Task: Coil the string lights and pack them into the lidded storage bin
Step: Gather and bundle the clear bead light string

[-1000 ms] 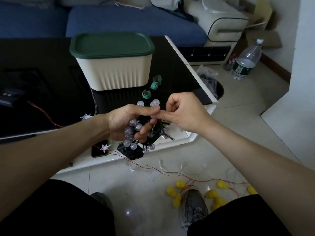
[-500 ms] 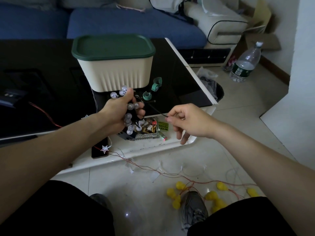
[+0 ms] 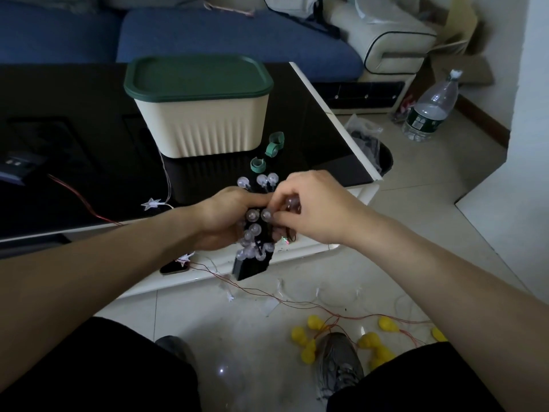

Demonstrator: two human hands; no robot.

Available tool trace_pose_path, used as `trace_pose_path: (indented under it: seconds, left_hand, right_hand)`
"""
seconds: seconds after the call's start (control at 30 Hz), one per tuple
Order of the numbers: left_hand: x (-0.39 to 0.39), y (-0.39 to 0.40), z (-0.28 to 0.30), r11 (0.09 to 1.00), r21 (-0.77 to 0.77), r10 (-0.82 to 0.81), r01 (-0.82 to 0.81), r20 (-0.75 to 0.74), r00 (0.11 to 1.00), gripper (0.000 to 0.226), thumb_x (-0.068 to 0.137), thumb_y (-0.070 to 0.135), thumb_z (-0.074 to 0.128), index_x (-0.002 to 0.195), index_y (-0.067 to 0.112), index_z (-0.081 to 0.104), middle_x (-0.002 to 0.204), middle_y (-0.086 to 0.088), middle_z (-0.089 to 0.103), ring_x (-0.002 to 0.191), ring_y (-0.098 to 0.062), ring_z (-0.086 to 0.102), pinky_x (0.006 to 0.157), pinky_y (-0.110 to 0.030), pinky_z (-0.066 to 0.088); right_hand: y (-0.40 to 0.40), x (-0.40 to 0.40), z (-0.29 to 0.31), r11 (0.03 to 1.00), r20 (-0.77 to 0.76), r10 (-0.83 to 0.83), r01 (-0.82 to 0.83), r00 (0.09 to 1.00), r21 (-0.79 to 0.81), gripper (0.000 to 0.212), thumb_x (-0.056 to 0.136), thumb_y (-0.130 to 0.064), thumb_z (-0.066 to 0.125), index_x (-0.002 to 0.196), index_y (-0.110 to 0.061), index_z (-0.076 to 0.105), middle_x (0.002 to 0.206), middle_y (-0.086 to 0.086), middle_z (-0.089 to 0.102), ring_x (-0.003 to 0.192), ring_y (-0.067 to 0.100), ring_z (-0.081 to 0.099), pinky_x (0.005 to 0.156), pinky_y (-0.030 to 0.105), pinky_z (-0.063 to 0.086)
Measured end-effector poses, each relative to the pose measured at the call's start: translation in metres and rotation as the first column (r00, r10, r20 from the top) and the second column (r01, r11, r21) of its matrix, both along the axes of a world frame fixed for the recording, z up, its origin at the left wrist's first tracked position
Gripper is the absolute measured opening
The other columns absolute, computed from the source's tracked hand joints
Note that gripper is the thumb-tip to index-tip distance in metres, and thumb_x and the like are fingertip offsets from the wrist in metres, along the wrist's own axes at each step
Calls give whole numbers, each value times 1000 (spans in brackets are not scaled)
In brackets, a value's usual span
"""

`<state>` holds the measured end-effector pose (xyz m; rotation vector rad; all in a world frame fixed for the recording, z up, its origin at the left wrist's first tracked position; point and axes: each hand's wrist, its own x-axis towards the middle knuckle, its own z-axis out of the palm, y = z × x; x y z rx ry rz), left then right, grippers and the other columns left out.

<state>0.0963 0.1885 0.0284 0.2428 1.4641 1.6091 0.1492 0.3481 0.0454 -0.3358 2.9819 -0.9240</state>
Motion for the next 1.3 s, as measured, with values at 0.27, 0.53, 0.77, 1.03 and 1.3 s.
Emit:
trace_pose_path:
  seconds: [0.27, 0.53, 0.77, 1.03, 1.3]
  left_hand:
    - [-5, -7, -2, 991, 16, -132, 131, 45, 990, 23, 88, 25, 54, 70, 11, 58, 70, -9, 43, 59, -19, 46, 58, -25, 46]
    - [-11, -13, -15, 995, -10, -100, 99, -38, 994, 15, 78, 7, 68, 64, 3, 64, 70, -12, 57, 70, -20, 63, 70, -27, 51]
    - [-8, -16, -14, 992, 55, -116, 112, 72, 991, 20, 81, 15, 57, 74, 3, 71, 77, -10, 67, 82, -21, 67, 84, -27, 54]
    - [-11, -20, -13, 993, 0, -119, 119, 93, 989, 9, 78, 12, 61, 78, 4, 62, 72, -7, 59, 64, -17, 58, 76, -27, 46]
    - [-7, -19, -15, 988, -90, -121, 123, 24, 992, 13, 90, 14, 53, 84, 3, 56, 61, -5, 36, 57, -19, 26, 61, -27, 45]
  right_hand:
    - [15, -8, -10, 957, 22, -97, 99, 995, -271, 22, 72, -32, 89, 78, -29, 68, 80, -11, 67, 68, 8, 63, 66, 25, 53]
    - [20, -11, -17, 967, 41, -31, 41, 999, -253, 12, 80, -21, 84, 86, -29, 78, 95, -4, 69, 84, 8, 69, 83, 28, 58]
    - [20, -8, -8, 978, 105, 68, -45, 992, -205, 8, 88, -19, 77, 94, -22, 81, 92, -5, 67, 85, -2, 64, 79, 15, 51]
    - [13, -11, -15, 952, 106, 8, 24, 994, -306, 12, 84, -14, 81, 92, -20, 77, 88, -7, 75, 82, 6, 72, 80, 27, 59]
    - [8, -15, -27, 916, 112, -212, 237, 971, -322, 50, 74, -64, 69, 92, -19, 60, 83, -7, 62, 71, -2, 55, 68, 19, 49]
